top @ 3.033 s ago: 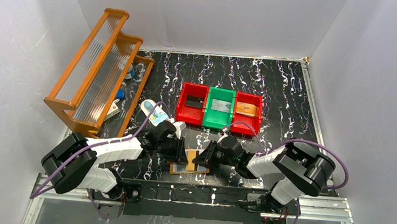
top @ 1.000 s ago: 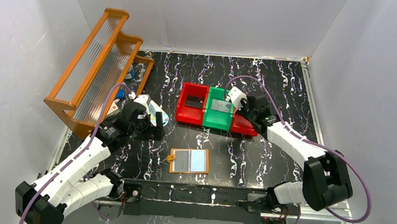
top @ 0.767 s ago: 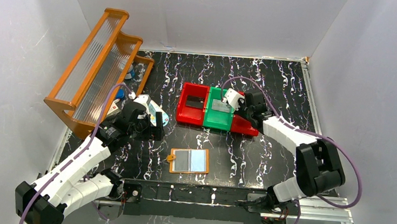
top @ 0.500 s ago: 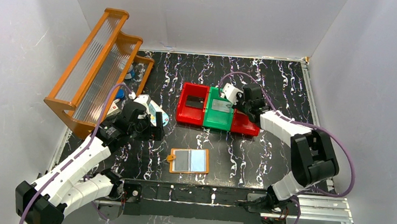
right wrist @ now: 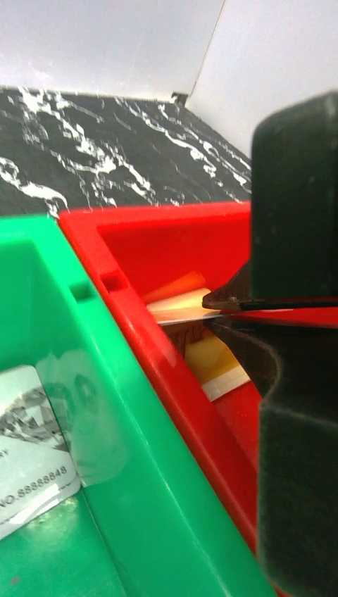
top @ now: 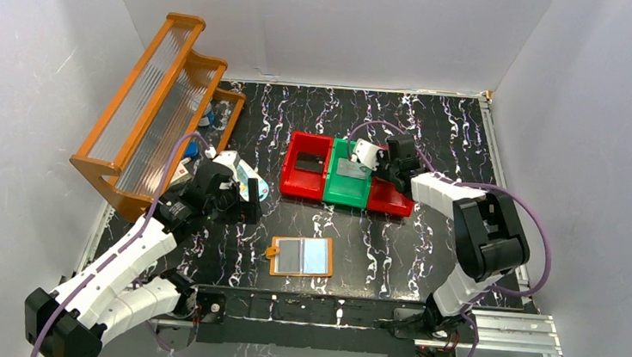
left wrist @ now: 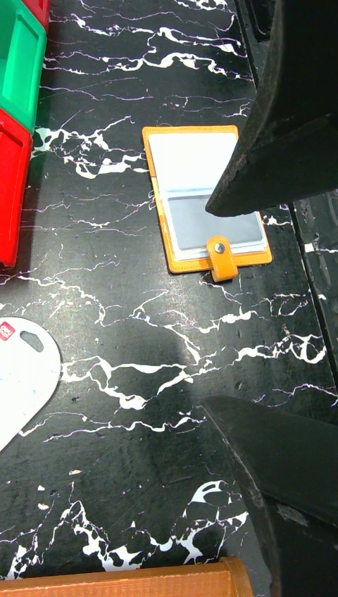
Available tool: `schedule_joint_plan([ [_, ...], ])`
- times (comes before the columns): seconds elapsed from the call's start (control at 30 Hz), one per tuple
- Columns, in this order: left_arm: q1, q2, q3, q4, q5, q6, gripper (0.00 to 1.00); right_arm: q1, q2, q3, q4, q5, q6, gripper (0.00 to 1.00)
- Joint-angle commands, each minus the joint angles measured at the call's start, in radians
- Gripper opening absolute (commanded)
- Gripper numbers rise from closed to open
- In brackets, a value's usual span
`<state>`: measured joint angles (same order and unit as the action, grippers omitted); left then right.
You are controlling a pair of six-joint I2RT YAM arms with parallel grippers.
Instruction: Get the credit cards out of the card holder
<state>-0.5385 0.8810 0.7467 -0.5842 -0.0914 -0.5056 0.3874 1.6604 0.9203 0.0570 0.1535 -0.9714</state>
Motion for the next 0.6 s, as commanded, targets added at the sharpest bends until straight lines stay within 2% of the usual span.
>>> schedule_joint_plan([
  [0.0,0.005,0.007,-0.005,-0.015,-0.011,0.004,0.98,-0.016,0.036,0.038,-0.005,-0.03,-0.006,0.2],
  [0.23,0.005,0.012,-0.005,-0.016,-0.011,0.003,0.98,-0.016,0.022,0.03,-0.041,-0.038,0.007,0.59],
  [0.33,0.005,0.012,-0.005,-0.015,-0.011,0.003,0.98,-0.017,-0.013,0.025,-0.065,-0.05,0.026,0.65],
  [0.57,0.005,0.014,-0.005,-0.015,-0.003,0.003,0.98,-0.016,-0.146,0.02,-0.098,-0.083,0.102,0.69],
])
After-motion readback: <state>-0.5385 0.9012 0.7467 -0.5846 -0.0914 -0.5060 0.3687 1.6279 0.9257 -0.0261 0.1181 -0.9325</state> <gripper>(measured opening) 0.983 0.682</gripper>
